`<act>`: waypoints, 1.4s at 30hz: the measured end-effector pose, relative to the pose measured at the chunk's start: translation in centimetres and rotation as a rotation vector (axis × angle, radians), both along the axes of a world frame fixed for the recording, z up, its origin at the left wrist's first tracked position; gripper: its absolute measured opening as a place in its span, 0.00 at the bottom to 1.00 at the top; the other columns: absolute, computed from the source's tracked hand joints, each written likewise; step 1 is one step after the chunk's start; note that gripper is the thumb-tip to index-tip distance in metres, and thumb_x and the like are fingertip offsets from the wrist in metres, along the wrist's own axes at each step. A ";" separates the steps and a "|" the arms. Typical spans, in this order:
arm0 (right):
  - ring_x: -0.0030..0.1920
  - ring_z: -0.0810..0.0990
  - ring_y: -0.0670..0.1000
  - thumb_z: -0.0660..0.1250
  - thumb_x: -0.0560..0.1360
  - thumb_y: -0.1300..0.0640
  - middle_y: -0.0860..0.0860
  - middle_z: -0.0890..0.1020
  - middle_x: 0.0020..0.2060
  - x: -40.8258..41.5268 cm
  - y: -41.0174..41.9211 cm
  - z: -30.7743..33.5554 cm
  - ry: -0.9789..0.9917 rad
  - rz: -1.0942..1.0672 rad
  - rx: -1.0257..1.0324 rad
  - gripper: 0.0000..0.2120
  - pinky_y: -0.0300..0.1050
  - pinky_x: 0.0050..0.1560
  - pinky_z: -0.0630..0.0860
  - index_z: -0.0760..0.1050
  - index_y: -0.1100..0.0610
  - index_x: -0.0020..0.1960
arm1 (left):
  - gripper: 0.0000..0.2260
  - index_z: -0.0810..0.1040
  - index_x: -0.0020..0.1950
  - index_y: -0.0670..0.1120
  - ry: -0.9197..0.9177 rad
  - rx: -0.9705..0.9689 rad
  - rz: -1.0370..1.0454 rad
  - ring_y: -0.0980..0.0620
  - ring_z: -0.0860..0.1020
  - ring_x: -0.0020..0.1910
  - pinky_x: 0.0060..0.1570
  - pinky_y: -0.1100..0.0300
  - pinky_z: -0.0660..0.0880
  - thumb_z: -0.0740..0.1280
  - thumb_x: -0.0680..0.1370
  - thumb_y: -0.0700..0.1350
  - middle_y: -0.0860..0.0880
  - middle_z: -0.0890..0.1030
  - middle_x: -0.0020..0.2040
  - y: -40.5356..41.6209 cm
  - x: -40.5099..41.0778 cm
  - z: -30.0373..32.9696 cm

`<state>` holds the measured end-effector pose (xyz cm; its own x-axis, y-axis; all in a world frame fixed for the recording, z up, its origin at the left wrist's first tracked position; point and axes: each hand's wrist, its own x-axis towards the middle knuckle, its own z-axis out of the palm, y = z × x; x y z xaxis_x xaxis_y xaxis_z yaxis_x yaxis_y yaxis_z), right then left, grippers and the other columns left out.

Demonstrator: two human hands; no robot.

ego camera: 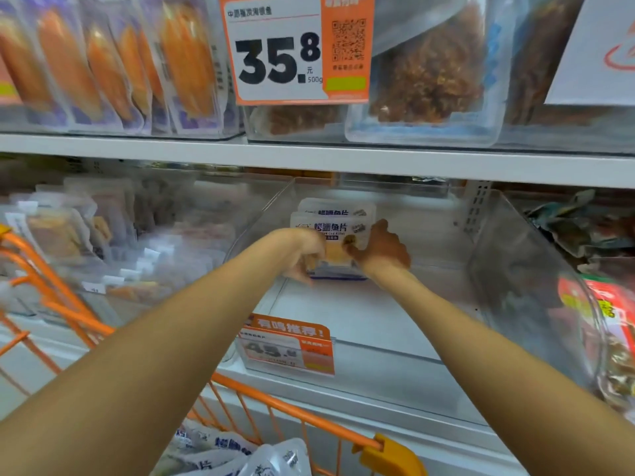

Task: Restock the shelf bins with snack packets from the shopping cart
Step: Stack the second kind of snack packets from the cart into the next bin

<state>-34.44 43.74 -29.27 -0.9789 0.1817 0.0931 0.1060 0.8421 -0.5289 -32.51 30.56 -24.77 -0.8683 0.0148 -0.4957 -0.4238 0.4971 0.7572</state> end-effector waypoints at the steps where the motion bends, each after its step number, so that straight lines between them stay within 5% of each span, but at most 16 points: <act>1: 0.59 0.77 0.61 0.64 0.76 0.41 0.59 0.75 0.62 -0.1 -0.2 -0.2 -0.021 -0.029 -0.041 0.36 0.53 0.52 0.75 0.54 0.61 0.73 | 0.25 0.52 0.77 0.39 0.027 0.004 0.011 0.38 0.61 0.73 0.67 0.47 0.69 0.57 0.82 0.35 0.36 0.54 0.77 0.0 -0.2 -0.2; 5: 0.57 0.79 0.61 0.68 0.75 0.50 0.59 0.73 0.64 -0.6 -0.3 -0.9 -0.133 -0.051 -0.212 0.42 0.55 0.54 0.79 0.45 0.61 0.76 | 0.21 0.58 0.75 0.41 0.103 0.032 0.054 0.41 0.60 0.74 0.67 0.48 0.68 0.55 0.82 0.34 0.40 0.58 0.76 -0.2 -1.0 -0.9; 8: 0.56 0.79 0.60 0.64 0.77 0.57 0.60 0.71 0.66 -0.8 -0.6 -1.3 -0.203 0.020 -0.269 0.37 0.53 0.52 0.80 0.45 0.63 0.75 | 0.22 0.58 0.75 0.42 0.102 0.033 0.086 0.41 0.62 0.73 0.67 0.47 0.69 0.55 0.81 0.35 0.40 0.60 0.75 -0.4 -1.1 -0.9; 16: 0.50 0.80 0.57 0.68 0.74 0.47 0.55 0.78 0.52 -0.7 1.2 -1.7 -0.201 0.079 -0.179 0.23 0.45 0.42 0.74 0.68 0.60 0.60 | 0.26 0.54 0.77 0.39 0.001 -0.079 0.050 0.39 0.71 0.67 0.60 0.49 0.75 0.59 0.80 0.35 0.35 0.61 0.74 -0.6 -0.7 -0.5; 21: 0.54 0.80 0.58 0.72 0.69 0.47 0.56 0.77 0.57 -0.9 1.0 -1.8 -0.207 0.063 -0.229 0.33 0.51 0.50 0.81 0.63 0.60 0.67 | 0.24 0.58 0.75 0.39 0.009 -0.074 0.019 0.42 0.74 0.63 0.57 0.50 0.74 0.59 0.80 0.36 0.36 0.65 0.72 -1.0 -0.7 -0.3; 26: 0.40 0.81 0.51 0.67 0.72 0.43 0.54 0.79 0.49 -1.0 0.9 -1.3 -0.200 0.047 -0.309 0.26 0.42 0.33 0.79 0.70 0.60 0.62 | 0.21 0.59 0.74 0.40 0.020 -0.016 0.046 0.42 0.76 0.62 0.60 0.49 0.74 0.58 0.81 0.38 0.36 0.68 0.70 -1.4 -0.5 -0.1; 30: 0.33 0.77 0.49 0.67 0.74 0.46 0.54 0.79 0.42 -0.9 0.9 -1.3 -0.226 0.068 -0.397 0.21 0.39 0.31 0.77 0.73 0.62 0.58 | 0.22 0.59 0.74 0.40 0.021 -0.011 0.056 0.43 0.77 0.60 0.59 0.50 0.75 0.59 0.81 0.40 0.36 0.70 0.68 -1.4 -0.4 -0.2; 34: 0.35 0.78 0.49 0.68 0.73 0.44 0.57 0.80 0.52 -0.9 1.0 -1.4 -0.241 0.064 -0.370 0.27 0.39 0.31 0.77 0.70 0.62 0.63 | 0.20 0.61 0.73 0.41 0.024 -0.031 0.049 0.45 0.77 0.56 0.56 0.51 0.74 0.58 0.81 0.40 0.38 0.71 0.68 -1.2 -0.3 -0.3; 40: 0.38 0.80 0.51 0.70 0.73 0.49 0.56 0.80 0.51 -0.1 1.5 -0.6 -0.259 0.076 -0.287 0.25 0.42 0.36 0.80 0.69 0.61 0.64 | 0.16 0.65 0.70 0.41 0.068 -0.068 0.026 0.45 0.76 0.58 0.58 0.50 0.72 0.52 0.82 0.38 0.43 0.76 0.54 -0.8 0.7 -0.4; 42: 0.42 0.82 0.52 0.70 0.74 0.48 0.56 0.81 0.50 0.2 1.8 -0.2 -0.246 0.084 -0.283 0.22 0.44 0.41 0.82 0.71 0.61 0.60 | 0.16 0.65 0.70 0.40 0.065 -0.065 0.019 0.45 0.75 0.60 0.60 0.50 0.71 0.52 0.82 0.39 0.42 0.77 0.59 -0.6 1.2 0.0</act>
